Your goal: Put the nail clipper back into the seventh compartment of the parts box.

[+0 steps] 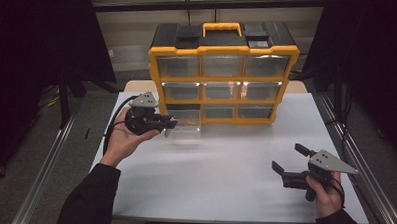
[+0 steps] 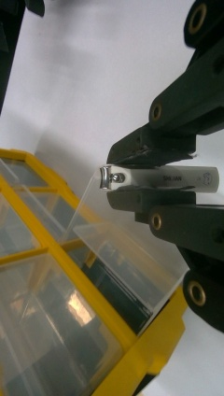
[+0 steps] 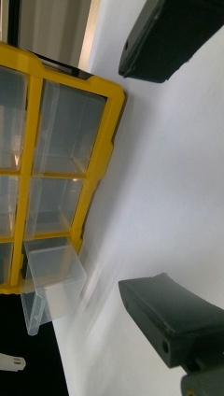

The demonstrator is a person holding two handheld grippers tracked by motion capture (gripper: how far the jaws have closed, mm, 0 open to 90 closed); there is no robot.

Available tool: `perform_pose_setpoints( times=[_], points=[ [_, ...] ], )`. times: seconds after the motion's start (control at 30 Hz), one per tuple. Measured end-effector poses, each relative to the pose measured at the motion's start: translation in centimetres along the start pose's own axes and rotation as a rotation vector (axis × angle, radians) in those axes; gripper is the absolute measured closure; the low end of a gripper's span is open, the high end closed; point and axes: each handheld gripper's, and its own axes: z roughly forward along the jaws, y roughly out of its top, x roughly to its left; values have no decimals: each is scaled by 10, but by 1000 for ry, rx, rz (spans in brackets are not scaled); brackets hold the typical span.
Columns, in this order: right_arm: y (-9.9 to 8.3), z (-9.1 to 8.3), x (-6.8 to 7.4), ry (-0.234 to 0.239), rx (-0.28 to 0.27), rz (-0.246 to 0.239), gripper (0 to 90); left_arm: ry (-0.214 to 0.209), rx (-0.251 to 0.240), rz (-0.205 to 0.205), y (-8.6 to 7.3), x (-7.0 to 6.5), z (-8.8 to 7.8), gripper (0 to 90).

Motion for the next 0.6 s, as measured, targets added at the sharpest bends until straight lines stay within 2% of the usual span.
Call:
perform_pose_setpoints(
  times=[0.13,0.17,0.27,0.33,0.37,0.4,0.47,0.5,0.53,0.6],
  points=[
    [0,0,0,-1,-2,-1,5,11,3,7,7,3,-1,779],
    [0,0,0,2,0,-1,5,3,8,7,8,5,-1,780],
    [0,0,0,-1,-2,-1,5,26,15,13,12,8,-1,779],
    [0,0,0,-1,-3,-3,5,21,17,10,14,11,0,779],
    [0,0,0,0,-3,-1,5,34,24,5,15,11,1,780],
    [0,0,0,2,0,0,5,25,27,3,15,12,2,779],
    [0,0,0,3,1,0,5,35,43,4,15,15,5,779],
    [0,0,0,3,0,-1,5,37,37,-12,15,16,8,779],
    [0,0,0,3,0,-2,5,36,55,-1,15,18,8,780],
    [0,0,0,3,1,-1,5,40,47,-23,15,20,11,779]
  ],
)
